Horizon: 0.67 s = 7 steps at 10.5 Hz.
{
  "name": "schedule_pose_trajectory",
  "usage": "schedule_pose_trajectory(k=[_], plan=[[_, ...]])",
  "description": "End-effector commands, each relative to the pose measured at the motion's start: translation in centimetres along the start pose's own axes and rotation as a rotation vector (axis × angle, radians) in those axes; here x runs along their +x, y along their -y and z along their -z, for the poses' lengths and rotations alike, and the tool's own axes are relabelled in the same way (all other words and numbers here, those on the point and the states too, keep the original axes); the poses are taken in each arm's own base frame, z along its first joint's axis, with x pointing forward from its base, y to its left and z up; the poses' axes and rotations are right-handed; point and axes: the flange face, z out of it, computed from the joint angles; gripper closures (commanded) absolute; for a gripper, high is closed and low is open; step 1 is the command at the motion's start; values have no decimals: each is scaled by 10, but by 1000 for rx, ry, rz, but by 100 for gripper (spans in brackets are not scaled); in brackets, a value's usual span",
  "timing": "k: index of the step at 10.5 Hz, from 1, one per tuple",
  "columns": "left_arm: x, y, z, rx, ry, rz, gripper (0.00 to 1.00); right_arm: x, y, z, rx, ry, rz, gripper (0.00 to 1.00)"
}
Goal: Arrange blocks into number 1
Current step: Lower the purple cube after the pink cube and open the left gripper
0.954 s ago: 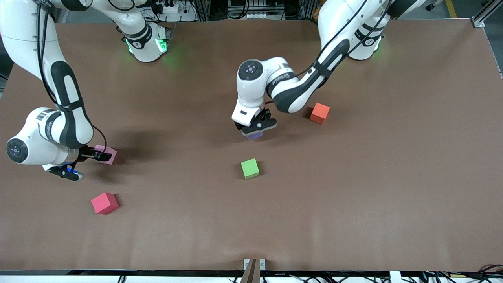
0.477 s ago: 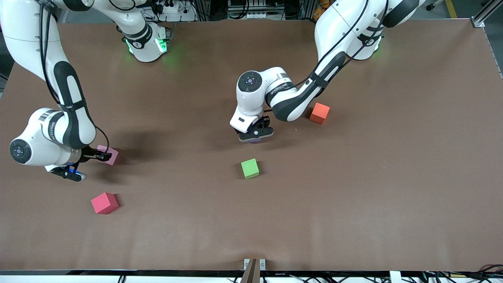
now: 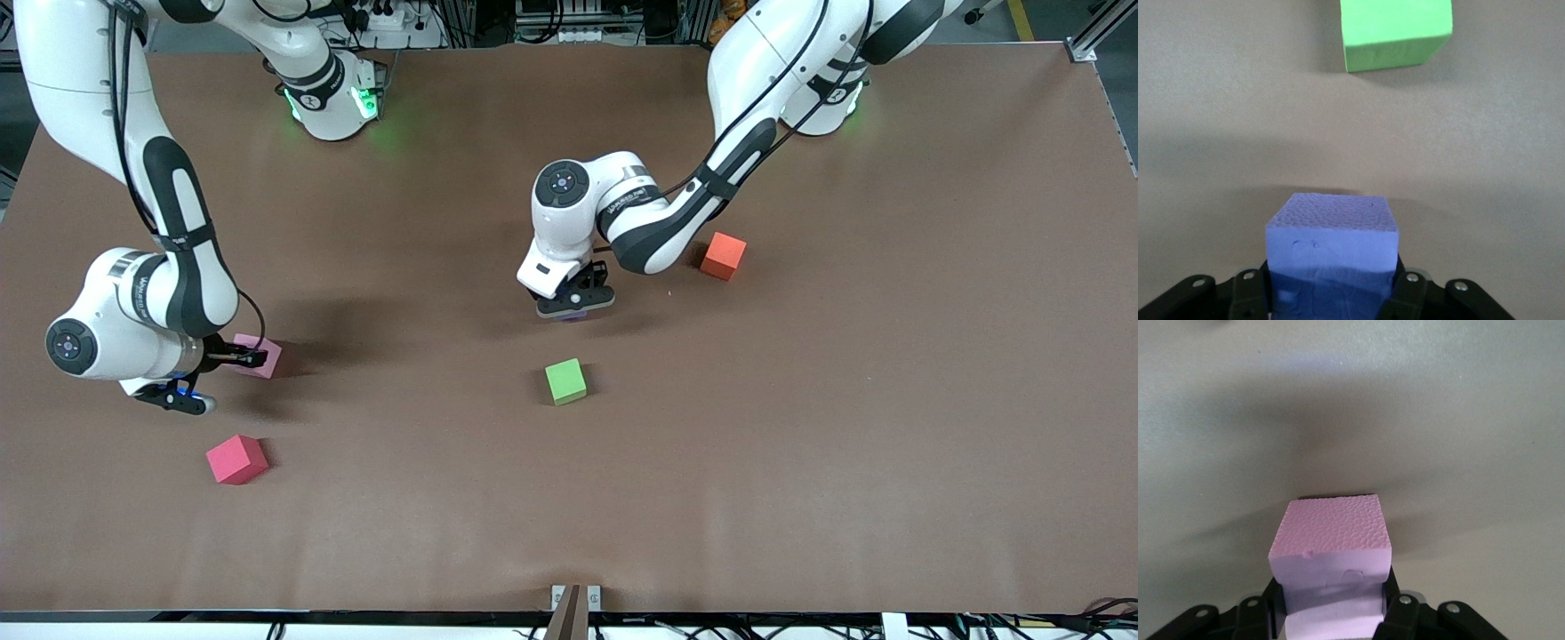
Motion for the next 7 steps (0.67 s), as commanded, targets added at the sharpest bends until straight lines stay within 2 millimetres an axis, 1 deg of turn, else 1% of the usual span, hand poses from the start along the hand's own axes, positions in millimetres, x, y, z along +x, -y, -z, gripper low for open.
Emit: schedule_pose_trajectory(k=[1,2,3,4,5,7], plan=[[-8,-2,-7,9,2,-15,100,-5,2,39,25,-55,67,43],[-13,2,-13,23,9,-23,100,-9,9,54,30,-75,78,43],[-17,5,-16,32,13,-28,100,-14,23,68,27,-96,101,43],[-18,5,-16,34,15,-31,100,-18,31,79,18,-110,118,43],[-20,5,-18,39,18,-35,100,-21,40,82,18,-113,106,43],[-34,11,-26,60,35,-54,100,-29,62,79,18,-101,44,42]])
